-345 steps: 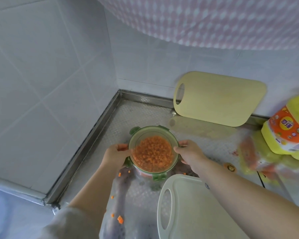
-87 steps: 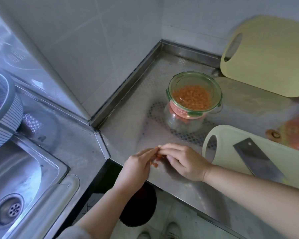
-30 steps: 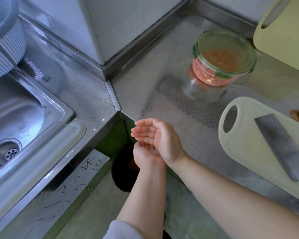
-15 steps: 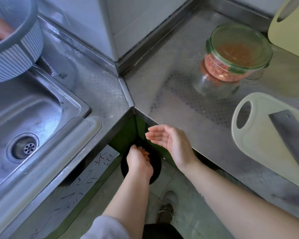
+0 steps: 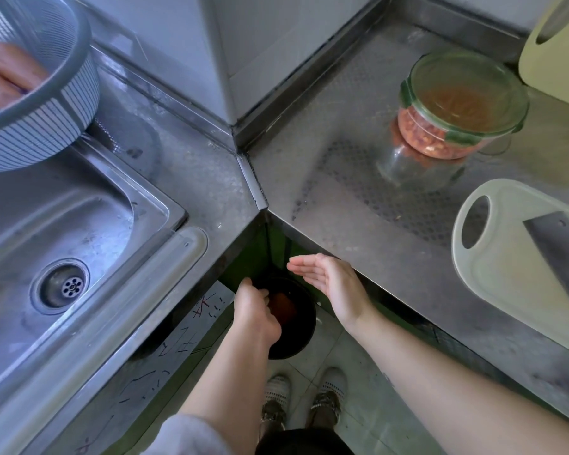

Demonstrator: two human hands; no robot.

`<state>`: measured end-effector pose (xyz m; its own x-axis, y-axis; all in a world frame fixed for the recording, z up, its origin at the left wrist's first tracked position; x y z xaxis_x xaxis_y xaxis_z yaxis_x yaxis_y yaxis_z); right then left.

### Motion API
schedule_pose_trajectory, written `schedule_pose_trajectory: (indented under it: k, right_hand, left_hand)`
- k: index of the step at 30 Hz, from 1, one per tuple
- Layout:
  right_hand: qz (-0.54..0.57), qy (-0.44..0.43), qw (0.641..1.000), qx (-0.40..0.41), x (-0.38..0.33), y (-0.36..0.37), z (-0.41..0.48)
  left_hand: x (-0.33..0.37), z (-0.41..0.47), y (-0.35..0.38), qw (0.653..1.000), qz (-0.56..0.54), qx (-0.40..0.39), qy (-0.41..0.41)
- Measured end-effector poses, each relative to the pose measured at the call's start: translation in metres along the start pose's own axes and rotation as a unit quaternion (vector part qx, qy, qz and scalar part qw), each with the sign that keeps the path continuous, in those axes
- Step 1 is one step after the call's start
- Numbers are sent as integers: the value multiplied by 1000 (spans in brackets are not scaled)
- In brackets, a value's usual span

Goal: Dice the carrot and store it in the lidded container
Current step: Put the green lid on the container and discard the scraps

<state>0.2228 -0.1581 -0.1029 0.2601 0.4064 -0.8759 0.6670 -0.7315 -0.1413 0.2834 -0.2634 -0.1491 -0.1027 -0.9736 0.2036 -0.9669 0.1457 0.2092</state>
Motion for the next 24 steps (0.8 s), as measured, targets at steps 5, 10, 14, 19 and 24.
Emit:
schedule_pose_trajectory:
  k: [5, 10, 14, 19, 24]
  right_hand:
    - [11, 37, 999, 14, -11, 2, -2]
    - [-99, 10, 993, 59, -45, -13, -21]
    - [-186, -19, 974, 129, -87, -48, -41]
    - [-183, -73, 960, 198, -137, -115, -80]
    - [-122, -151, 947, 257, -165, -183, -131]
  left_hand:
    - [4, -21, 1, 991, 53, -26, 117]
    - [18, -56, 22, 949, 160, -27, 271]
    - [22, -98, 57, 891, 258, -115, 357]
    - [3, -138, 118, 802, 383, -206, 410]
    - [-23, -152, 161, 785, 417, -238, 391]
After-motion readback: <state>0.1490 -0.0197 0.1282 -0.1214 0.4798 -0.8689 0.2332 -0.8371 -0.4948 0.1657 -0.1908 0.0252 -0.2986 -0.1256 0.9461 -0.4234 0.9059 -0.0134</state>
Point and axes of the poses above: each hand's wrist, its own z-axis towards the middle knuckle, its own y-axis out of the palm, x = y × z, the point moved 1 cm from there along z, towards the middle knuckle, and after that the axes turned 13 degrees about -z, right-handed, at the moved point
